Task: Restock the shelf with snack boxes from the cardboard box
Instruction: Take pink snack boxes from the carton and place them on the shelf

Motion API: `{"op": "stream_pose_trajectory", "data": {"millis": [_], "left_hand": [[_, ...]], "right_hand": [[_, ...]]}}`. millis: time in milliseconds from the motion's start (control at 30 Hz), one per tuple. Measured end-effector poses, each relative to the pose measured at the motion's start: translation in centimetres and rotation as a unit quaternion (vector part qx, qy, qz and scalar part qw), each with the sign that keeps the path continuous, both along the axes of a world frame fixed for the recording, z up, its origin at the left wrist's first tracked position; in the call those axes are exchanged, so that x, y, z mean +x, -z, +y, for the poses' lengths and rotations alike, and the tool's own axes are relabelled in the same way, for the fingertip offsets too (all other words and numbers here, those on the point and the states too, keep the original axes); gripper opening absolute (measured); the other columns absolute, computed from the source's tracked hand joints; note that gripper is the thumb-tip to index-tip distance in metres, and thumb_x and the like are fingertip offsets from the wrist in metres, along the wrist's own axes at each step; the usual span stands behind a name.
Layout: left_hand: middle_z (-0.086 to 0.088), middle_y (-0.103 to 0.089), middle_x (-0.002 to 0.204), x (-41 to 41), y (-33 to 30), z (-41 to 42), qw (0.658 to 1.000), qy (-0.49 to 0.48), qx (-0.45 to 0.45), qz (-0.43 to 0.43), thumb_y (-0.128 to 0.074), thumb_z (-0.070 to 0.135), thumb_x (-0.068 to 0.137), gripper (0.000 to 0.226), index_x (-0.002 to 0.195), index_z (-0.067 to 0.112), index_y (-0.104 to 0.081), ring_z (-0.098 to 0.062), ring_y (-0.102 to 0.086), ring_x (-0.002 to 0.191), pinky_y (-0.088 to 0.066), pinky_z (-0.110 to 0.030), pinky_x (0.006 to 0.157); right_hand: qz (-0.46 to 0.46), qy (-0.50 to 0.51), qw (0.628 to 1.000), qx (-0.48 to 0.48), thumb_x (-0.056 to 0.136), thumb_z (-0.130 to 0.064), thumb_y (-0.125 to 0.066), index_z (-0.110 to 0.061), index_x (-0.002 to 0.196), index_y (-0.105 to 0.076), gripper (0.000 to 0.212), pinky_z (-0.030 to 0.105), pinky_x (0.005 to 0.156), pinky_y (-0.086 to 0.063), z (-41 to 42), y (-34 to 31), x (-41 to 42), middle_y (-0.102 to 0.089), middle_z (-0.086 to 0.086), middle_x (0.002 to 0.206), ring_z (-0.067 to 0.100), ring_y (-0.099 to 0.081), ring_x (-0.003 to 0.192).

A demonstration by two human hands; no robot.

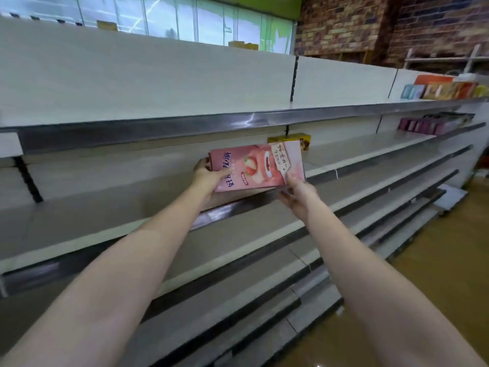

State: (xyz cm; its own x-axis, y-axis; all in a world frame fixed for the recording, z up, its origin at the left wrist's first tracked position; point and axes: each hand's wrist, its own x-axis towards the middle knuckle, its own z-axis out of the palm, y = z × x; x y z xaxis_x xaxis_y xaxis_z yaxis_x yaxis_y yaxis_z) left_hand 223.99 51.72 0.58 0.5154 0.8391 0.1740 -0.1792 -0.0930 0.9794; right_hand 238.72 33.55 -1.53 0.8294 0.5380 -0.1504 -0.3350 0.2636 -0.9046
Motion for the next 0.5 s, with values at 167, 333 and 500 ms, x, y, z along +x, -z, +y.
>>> {"op": "stream_pose_trajectory", "data": {"millis": [167, 333, 500], "left_hand": [[-0.006, -0.071, 0.095, -2.9, 0.0, 3.5, 1.000, 0.005, 0.006, 0.010, -0.083, 0.000, 0.072, 0.043, 0.109, 0.009, -0.063, -0.013, -0.067, 0.075, -0.055, -0.019, 0.057], [0.002, -0.070, 0.075, -5.1, -0.2, 6.7, 0.999, -0.008, -0.019, 0.048, -0.064, -0.011, 0.076, 0.035, 0.099, 0.015, -0.067, -0.016, -0.063, 0.065, -0.052, -0.026, 0.059], [0.000, -0.052, 0.057, -7.1, -1.2, 7.8, 0.980, 0.024, -0.190, -0.063, -0.057, 0.024, 0.070, 0.007, 0.071, 0.017, -0.053, -0.020, -0.050, 0.056, -0.040, -0.027, 0.063]], "right_hand": [[-0.094, 0.014, 0.993, -0.074, 0.086, -0.012, -0.075, 0.005, 0.118, -0.061, 0.038, 0.035, 0.079, -0.053, 4.5, 0.0, -0.6, -0.067, 0.013, 0.102, 0.023, -0.063, 0.084], [-0.130, -0.036, 0.986, -0.095, 0.086, -0.007, -0.073, -0.013, 0.106, -0.065, 0.022, 0.022, 0.054, -0.048, 7.6, -0.4, -1.4, -0.067, -0.001, 0.081, 0.008, -0.059, 0.061], [-0.149, 0.001, 0.979, -0.140, 0.086, 0.000, -0.066, -0.018, 0.138, -0.056, 0.055, 0.027, 0.081, -0.046, 9.9, -0.2, -1.6, -0.067, 0.001, 0.113, 0.018, -0.057, 0.100]]}}
